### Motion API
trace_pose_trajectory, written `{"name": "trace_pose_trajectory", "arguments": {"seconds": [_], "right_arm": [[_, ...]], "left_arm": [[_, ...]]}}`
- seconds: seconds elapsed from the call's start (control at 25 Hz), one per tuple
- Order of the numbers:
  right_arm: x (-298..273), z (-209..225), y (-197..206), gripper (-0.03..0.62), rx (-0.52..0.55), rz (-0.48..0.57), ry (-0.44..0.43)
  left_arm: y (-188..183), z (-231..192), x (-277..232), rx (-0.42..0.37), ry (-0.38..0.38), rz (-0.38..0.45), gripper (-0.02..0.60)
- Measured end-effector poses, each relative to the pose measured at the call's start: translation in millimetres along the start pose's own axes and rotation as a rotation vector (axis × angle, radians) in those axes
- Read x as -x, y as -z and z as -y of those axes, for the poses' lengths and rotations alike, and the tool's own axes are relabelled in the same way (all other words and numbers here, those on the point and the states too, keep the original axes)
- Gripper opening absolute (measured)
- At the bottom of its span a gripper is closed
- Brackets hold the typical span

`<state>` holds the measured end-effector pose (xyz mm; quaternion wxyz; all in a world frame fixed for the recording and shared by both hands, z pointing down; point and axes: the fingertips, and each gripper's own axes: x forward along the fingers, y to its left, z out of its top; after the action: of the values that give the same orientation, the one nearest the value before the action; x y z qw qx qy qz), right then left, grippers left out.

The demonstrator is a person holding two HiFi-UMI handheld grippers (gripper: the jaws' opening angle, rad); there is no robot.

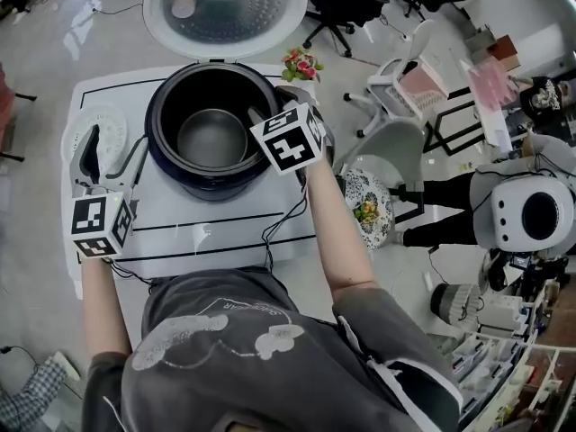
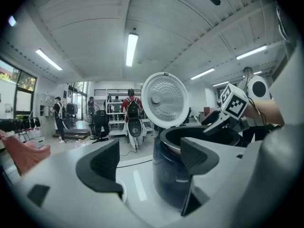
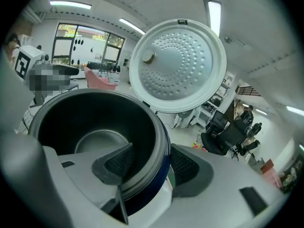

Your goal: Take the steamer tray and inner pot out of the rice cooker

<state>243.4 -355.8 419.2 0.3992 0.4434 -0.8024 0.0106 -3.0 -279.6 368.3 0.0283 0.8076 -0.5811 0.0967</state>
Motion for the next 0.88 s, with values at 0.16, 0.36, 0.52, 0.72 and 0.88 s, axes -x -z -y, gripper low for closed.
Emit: {"name": "trace_pose_trajectory", "arguments": {"seconds": [0.16, 0.36, 0.52, 0.72, 0.88], "right_arm": [[-6.7, -0.5, 3.9, 0.268, 0.011, -0.052, -0.032], [-10.8, 5.7, 7.2, 0.226, -0.027, -0.105, 0.005], [-13.2, 13.6, 8.0, 0.176, -0.022, -0.137, 0.094], [-8.0, 12.6, 3.0, 0.164, 0.004, -0.145, 0.143], [-3.8, 8.8, -14.6, 0.124, 0.027, -0.122, 0.183]], "left_arm": [[0.6, 1.1, -2.3, 0.003, -0.01, -0.005, 0.394], [1.2, 4.6, -4.4, 0.011, -0.001, -0.008, 0.394], [-2.0, 6.0, -3.2, 0.002, 0.014, -0.005, 0.394], [-6.3, -4.4, 0.9, -0.016, 0.028, -0.005, 0.394], [-9.5, -14.4, -0.9, -0.027, 0.053, -0.001, 0.394]]}}
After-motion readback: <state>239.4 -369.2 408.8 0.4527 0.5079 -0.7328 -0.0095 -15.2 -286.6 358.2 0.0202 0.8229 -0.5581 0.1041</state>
